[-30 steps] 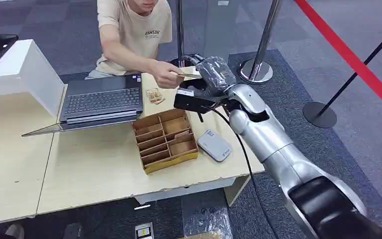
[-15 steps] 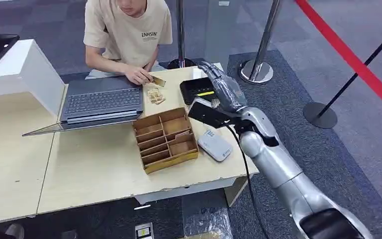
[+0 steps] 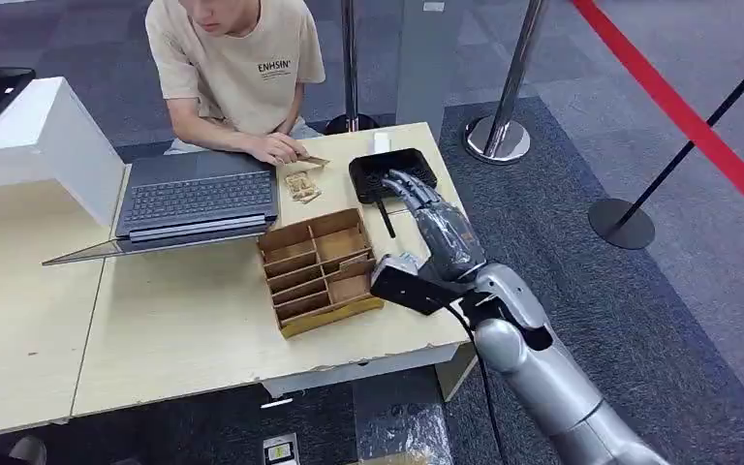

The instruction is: Pass the card to the sensor for recognition and then transmit it.

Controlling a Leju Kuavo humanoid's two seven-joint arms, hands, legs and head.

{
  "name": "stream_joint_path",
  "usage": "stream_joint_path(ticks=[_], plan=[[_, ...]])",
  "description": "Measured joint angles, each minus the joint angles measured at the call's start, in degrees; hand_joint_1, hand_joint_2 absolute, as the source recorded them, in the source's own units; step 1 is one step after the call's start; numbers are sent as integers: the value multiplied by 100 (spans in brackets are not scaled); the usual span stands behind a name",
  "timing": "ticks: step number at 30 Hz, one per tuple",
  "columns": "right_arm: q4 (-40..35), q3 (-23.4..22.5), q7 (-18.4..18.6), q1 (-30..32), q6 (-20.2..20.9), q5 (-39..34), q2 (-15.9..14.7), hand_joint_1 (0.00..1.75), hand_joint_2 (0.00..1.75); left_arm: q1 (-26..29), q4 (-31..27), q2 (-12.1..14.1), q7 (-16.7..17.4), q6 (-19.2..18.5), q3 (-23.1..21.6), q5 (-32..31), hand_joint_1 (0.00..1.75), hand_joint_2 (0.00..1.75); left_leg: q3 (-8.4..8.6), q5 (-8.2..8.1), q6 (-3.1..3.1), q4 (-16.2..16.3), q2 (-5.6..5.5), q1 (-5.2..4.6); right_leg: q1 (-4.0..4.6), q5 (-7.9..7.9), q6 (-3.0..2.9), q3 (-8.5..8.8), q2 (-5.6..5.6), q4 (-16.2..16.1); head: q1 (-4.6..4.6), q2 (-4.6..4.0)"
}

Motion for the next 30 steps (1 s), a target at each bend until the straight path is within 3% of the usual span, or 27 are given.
stream_joint_path(ticks=[1, 2, 4, 5, 6, 26, 28, 29, 30], plan=[[-4, 4, -7, 5, 11, 0, 0, 24, 175, -2, 0, 0, 2, 0, 0, 0, 0, 0, 1, 0, 0, 0, 0, 0, 0, 0, 0, 0, 0, 0, 0, 0], [-4, 4, -15, 13, 15, 0, -2, 59, 175, -5, 0, 0, 4, 0, 0, 0, 0, 0, 0, 0, 0, 0, 0, 0, 0, 0, 0, 0, 0, 0, 0, 0], [-22, 7, -33, 39, 18, -2, -2, 72, 175, -9, 0, 0, 4, 0, 0, -2, 0, 0, 0, 0, 0, 0, 0, 0, 0, 0, 0, 0, 0, 0, 0, 0], [-22, 9, -48, 46, 17, -2, -2, 155, 175, -11, 0, 0, 7, 0, 0, -4, 0, 0, 0, 0, 0, 0, 0, 0, 0, 0, 0, 0, 0, 0, 0, 0], [-20, 11, -57, 51, 17, 0, -4, 161, 175, -16, 0, 0, 9, 0, 0, -11, 0, 0, -1, 0, 0, 0, 0, 0, 0, 0, 0, 0, 0, 0, -2, 0], [77, 83, -179, 47, 46, -61, 4, 155, 175, -82, 0, 0, 107, 2, -2, -83, 0, 0, -3, 0, 0, 0, 0, 0, 0, 0, 0, 0, 0, 0, 0, 0], [138, 101, -214, 41, 39, -55, 35, 150, 175, -90, 0, 0, 114, 0, -2, -100, 0, 0, -4, 0, 0, 0, 0, 1, 0, 0, 0, 0, 0, 0, 2, 0], [179, 107, -234, 34, 35, -50, 55, 120, 175, -97, 0, 0, 114, 0, -2, -105, 0, 0, -4, 0, 0, 0, 0, 1, 0, 0, 0, 0, 0, 1, 0, 0], [210, 120, -247, 30, 26, -50, 76, 115, 175, -106, 0, 0, 114, 2, -2, -105, 0, 0, -3, 0, 0, 0, 0, 1, 0, 0, 0, 0, 0, 1, 0, 0]])
